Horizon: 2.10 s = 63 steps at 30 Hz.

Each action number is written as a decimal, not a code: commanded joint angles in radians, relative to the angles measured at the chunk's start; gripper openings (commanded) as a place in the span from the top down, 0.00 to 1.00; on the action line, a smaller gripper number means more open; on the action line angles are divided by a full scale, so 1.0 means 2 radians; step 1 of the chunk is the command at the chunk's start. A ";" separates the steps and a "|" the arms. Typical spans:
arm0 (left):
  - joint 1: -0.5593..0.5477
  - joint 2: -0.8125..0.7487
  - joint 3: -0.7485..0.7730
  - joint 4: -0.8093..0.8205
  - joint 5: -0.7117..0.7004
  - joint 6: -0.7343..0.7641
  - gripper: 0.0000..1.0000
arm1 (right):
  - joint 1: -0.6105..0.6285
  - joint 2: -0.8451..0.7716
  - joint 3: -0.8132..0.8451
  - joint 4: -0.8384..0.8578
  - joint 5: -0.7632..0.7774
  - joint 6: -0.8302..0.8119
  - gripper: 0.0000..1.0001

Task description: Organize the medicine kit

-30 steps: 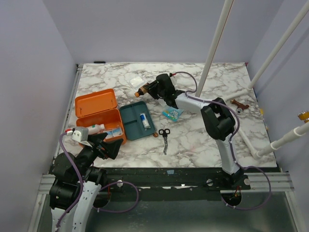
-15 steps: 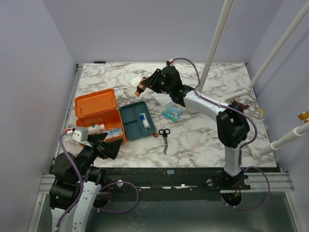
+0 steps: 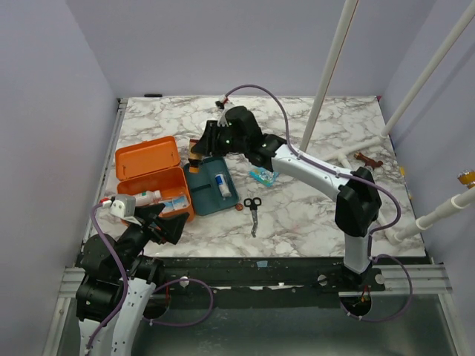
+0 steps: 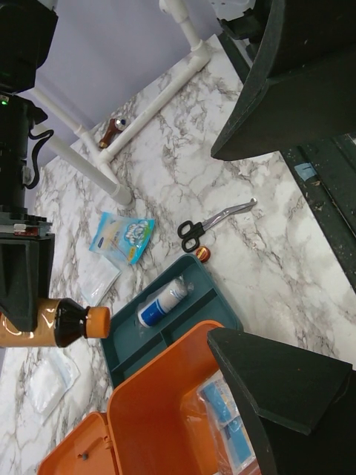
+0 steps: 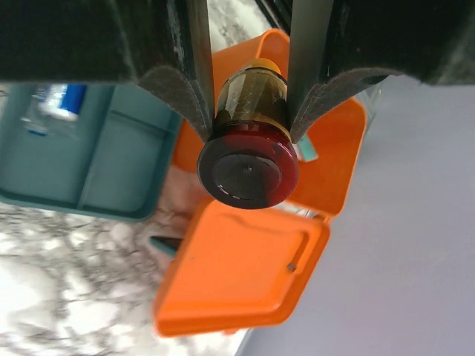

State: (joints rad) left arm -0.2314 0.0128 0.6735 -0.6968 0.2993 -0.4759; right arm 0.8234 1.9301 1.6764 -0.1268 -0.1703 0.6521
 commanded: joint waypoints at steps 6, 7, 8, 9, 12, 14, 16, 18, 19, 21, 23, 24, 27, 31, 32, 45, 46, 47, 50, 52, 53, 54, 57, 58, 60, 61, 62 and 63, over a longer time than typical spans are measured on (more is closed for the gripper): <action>-0.002 -0.026 0.002 0.003 0.002 0.003 0.01 | 0.066 0.047 0.077 -0.059 -0.042 -0.058 0.90; -0.002 -0.027 0.002 0.003 0.003 0.003 0.02 | 0.074 0.055 0.085 -0.065 -0.036 -0.060 0.89; -0.002 -0.027 0.001 0.003 0.004 0.004 0.01 | 0.079 0.065 0.093 -0.069 -0.032 -0.058 0.89; -0.002 -0.028 0.002 0.004 0.005 0.004 0.02 | 0.082 0.073 0.101 -0.073 -0.029 -0.056 0.89; -0.002 -0.029 0.001 0.004 0.005 0.004 0.02 | 0.092 0.102 0.134 -0.109 -0.009 -0.056 0.89; -0.002 -0.031 0.001 0.004 0.004 0.003 0.02 | 0.098 0.117 0.155 -0.132 0.005 -0.062 0.89; -0.002 -0.032 0.000 0.004 0.003 0.003 0.02 | 0.103 0.132 0.172 -0.151 0.010 -0.063 0.89; -0.002 -0.034 0.000 0.004 0.002 0.003 0.01 | 0.107 0.144 0.187 -0.169 0.017 -0.064 0.89; -0.002 -0.035 0.000 0.004 0.002 0.003 0.01 | 0.109 0.150 0.195 -0.180 0.024 -0.063 0.89; -0.002 -0.037 0.000 0.004 0.000 0.002 0.01 | 0.111 0.160 0.208 -0.199 0.041 -0.063 0.88; -0.002 -0.039 0.000 0.004 0.000 0.002 0.02 | 0.113 0.168 0.218 -0.215 0.056 -0.064 0.84; -0.002 -0.040 0.000 0.004 0.000 0.002 0.02 | 0.115 0.172 0.223 -0.220 0.062 -0.064 0.80; -0.002 -0.041 0.000 0.005 0.001 0.002 0.01 | 0.117 0.177 0.230 -0.231 0.069 -0.063 0.71; -0.002 -0.042 -0.001 0.005 0.002 0.002 0.02 | 0.119 0.179 0.234 -0.234 0.073 -0.059 0.61; -0.002 -0.043 0.000 0.005 0.002 0.002 0.02 | 0.119 0.180 0.236 -0.236 0.073 -0.058 0.59; -0.002 -0.040 -0.001 0.005 0.003 0.003 0.01 | 0.119 0.170 0.248 -0.240 0.083 -0.056 0.48; -0.002 -0.040 -0.001 0.005 0.003 0.003 0.01 | 0.119 0.170 0.251 -0.241 0.083 -0.057 0.48; -0.002 -0.040 -0.001 0.005 0.003 0.003 0.01 | 0.119 0.169 0.253 -0.242 0.083 -0.058 0.48; -0.002 -0.039 -0.001 0.006 0.003 0.003 0.01 | 0.119 0.170 0.262 -0.246 0.082 -0.058 0.48; -0.002 -0.038 0.000 0.006 0.004 0.003 0.02 | 0.119 0.171 0.267 -0.247 0.081 -0.059 0.48; -0.002 -0.038 -0.001 0.006 0.004 0.003 0.02 | 0.119 0.173 0.269 -0.248 0.081 -0.059 0.48; -0.002 -0.037 -0.001 0.006 0.004 0.003 0.01 | 0.119 0.174 0.271 -0.250 0.081 -0.058 0.48; -0.002 -0.037 -0.001 0.006 0.004 0.003 0.01 | 0.119 0.171 0.269 -0.247 0.079 -0.058 0.48; -0.002 -0.037 -0.001 0.006 0.004 0.003 0.01 | 0.119 0.169 0.267 -0.246 0.079 -0.058 0.48; -0.002 -0.037 -0.001 0.006 0.004 0.003 0.02 | 0.119 0.168 0.265 -0.245 0.081 -0.059 0.48; -0.002 -0.037 -0.001 0.006 0.004 0.003 0.02 | 0.120 0.167 0.265 -0.244 0.081 -0.059 0.47; -0.002 -0.038 -0.001 0.006 0.004 0.003 0.02 | 0.119 0.167 0.264 -0.243 0.082 -0.058 0.47; -0.002 -0.038 -0.001 0.006 0.004 0.003 0.02 | 0.119 0.168 0.264 -0.240 0.081 -0.058 0.47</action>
State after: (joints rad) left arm -0.2314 0.0128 0.6735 -0.6968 0.3000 -0.4755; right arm 1.0569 2.2673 2.1906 -0.5976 -0.0307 0.5411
